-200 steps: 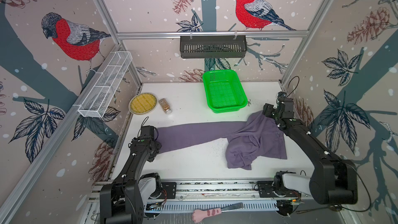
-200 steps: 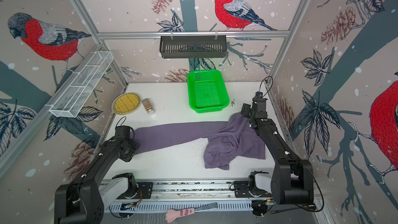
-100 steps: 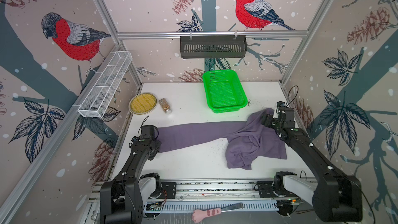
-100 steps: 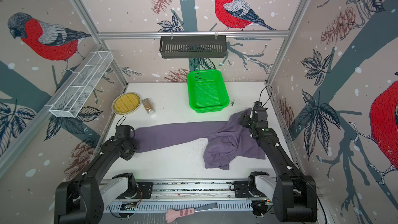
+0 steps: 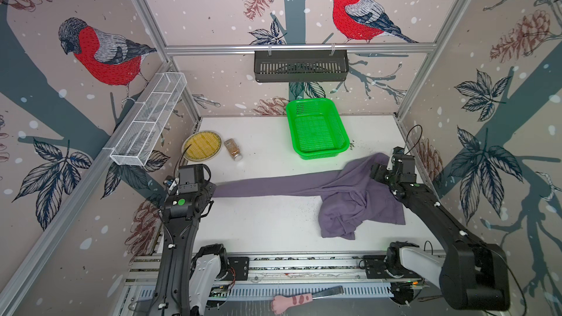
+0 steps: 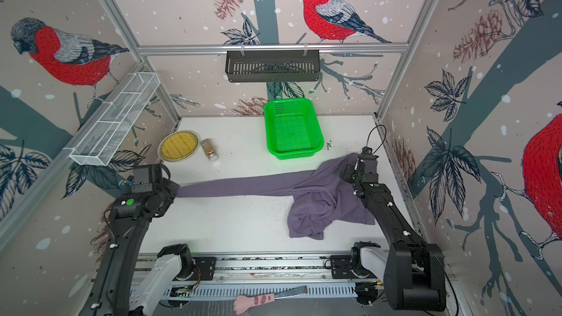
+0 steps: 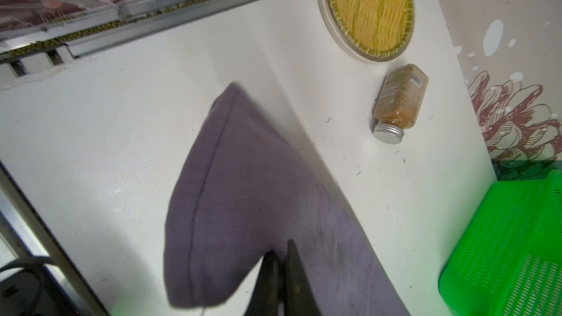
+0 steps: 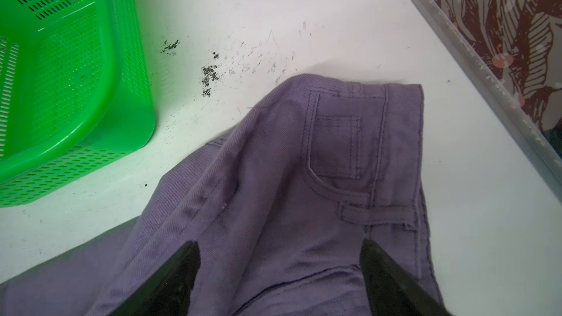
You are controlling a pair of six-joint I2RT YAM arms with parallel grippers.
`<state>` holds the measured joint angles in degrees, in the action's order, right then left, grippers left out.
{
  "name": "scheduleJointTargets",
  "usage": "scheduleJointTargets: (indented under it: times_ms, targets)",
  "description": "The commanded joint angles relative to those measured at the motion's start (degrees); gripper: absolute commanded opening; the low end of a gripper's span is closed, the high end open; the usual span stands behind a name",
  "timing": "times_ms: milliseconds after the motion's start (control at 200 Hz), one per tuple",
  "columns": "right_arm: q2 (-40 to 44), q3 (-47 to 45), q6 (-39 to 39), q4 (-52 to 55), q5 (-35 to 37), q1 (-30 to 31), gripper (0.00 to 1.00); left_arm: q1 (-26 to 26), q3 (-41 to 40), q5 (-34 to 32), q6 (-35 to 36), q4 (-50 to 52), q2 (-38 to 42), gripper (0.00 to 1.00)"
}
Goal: Fold and stack the trousers
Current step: Flatten out the trousers at the center of the table.
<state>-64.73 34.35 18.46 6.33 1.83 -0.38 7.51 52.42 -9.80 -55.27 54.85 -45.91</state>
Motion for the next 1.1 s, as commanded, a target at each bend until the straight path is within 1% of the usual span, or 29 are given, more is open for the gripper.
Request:
scheduleJointTargets:
  times_ms: [0,55,130,190,265,400,515,670,760,860,910,986,1056,1096]
  targets:
    - [-0.91,-0.16,1.23,-2.76,0.61,-0.15,0.85,-0.02,5.29,-4.0,0.5,5.76,-1.04,0.0]
    - [-1.67,-0.16,1.49,-3.12,0.25,-0.23,0.85,-0.03,7.96,-4.44,0.75,5.96,-1.77,0.0]
    - [-2.86,0.48,1.97,-3.03,-0.19,-0.32,0.85,-0.01,8.84,-5.8,1.47,5.06,-2.41,0.0]
    - [-3.5,0.88,2.04,-2.99,-0.48,-0.32,0.85,-0.04,7.26,-7.04,2.27,2.38,-2.78,0.0]
    - [-3.84,1.24,2.06,-3.23,-0.7,-0.23,0.85,0.06,3.1,-7.08,3.13,-3.44,-3.87,0.0]
    - [-4.15,1.43,1.78,-2.99,0.08,-0.14,0.85,0.1,-0.84,-6.04,3.21,-11.54,-10.56,0.0]
    - [-4.16,0.73,1.56,-3.29,1.94,-0.38,0.85,0.81,-1.97,-11.86,3.55,-16.97,-15.82,0.0]
    - [-5.17,1.28,1.93,-3.7,3.23,-0.85,0.85,2.97,-3.66,-12.27,3.59,-24.61,-21.94,0.0]
    - [-6.15,2.11,1.76,-3.69,3.88,-0.85,0.85,3.66,-3.13,-12.82,4.16,-26.76,-24.92,0.0]
    - [-6.81,2.8,1.56,-4.12,4.42,-1.19,0.85,5.61,-3.12,-10.82,5.64,-29.29,-27.61,0.0]
    - [-9.04,3.15,1.69,-4.5,4.78,-1.37,0.85,5.76,-3.12,-10.59,6.56,-30.28,-29.15,0.0]
    - [-10.57,3.99,1.96,-5.26,5.0,-1.54,0.85,5.76,-2.41,-10.71,6.5,-30.2,-31.89,0.0]
    - [-12.27,4.87,2.25,-6.03,5.04,-1.6,0.85,5.92,-1.02,-12.43,5.57,-28.72,-34.89,0.0]
    - [-13.59,5.81,2.21,-6.05,4.84,-1.77,0.85,6.26,-0.28,-12.24,6.49,-28.46,-36.52,0.0]
